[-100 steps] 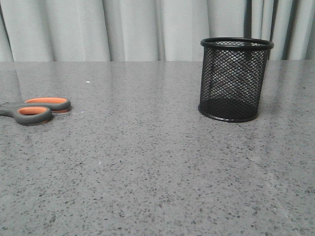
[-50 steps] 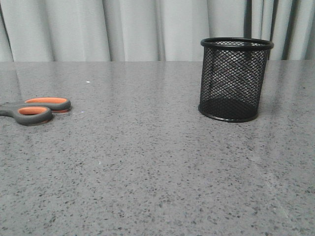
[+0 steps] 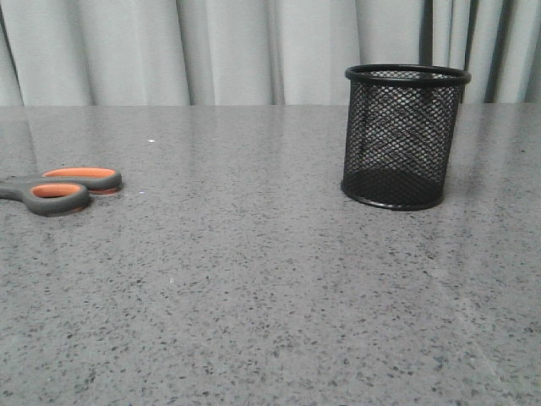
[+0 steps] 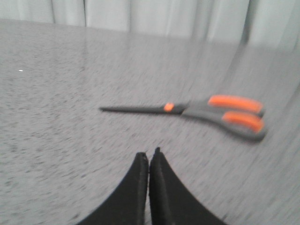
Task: Put scissors into bucket
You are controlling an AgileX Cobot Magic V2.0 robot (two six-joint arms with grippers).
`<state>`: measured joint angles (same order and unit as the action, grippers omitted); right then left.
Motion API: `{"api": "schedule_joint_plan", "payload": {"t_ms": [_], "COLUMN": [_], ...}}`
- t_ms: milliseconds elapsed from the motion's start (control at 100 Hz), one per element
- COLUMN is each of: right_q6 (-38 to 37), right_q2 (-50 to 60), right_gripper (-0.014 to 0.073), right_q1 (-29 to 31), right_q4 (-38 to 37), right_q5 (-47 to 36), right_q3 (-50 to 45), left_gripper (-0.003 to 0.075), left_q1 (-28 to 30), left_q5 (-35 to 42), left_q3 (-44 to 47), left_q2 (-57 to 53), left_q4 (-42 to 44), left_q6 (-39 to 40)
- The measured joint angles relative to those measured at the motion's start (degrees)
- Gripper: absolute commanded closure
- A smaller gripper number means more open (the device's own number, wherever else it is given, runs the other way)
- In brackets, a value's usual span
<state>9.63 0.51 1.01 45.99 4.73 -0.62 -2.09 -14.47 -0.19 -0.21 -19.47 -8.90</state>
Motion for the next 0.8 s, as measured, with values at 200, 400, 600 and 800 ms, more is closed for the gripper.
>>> {"api": "schedule_joint_plan", "payload": {"t_ms": [200,400,600,800], "right_q6": [0.0,-0.1,4.0,9.8], "right_q2": [0.0,0.0,-5.7,-22.6], "right_gripper": [0.0638,0.0638,0.0638,0.0637], "right_q1": [0.0,0.0,0.0,0.0], "right_q4": [5.9,9.7,0.7,-8.1], "right_q5": [-3.0,-4.1,4.9,22.0], "right_q3": [0.0,2.7,14.1,28.3], "left_gripper": [0.0741,0.0741,0.0713,0.0396], "left_q1": [0.0,-0.1,-1.2,-3.1], "left_q5": [10.5,17.4,7.3,-2.1], "left_q3": [0.0,-0.1,-8.7,-23.6], "left_q2": [0.0,0.0,1.7,16.4], "left_q4": [-31.0,-46.4,-29.3,-13.2], "left_q6": [0.0,0.3,-3.2,-10.2]}}
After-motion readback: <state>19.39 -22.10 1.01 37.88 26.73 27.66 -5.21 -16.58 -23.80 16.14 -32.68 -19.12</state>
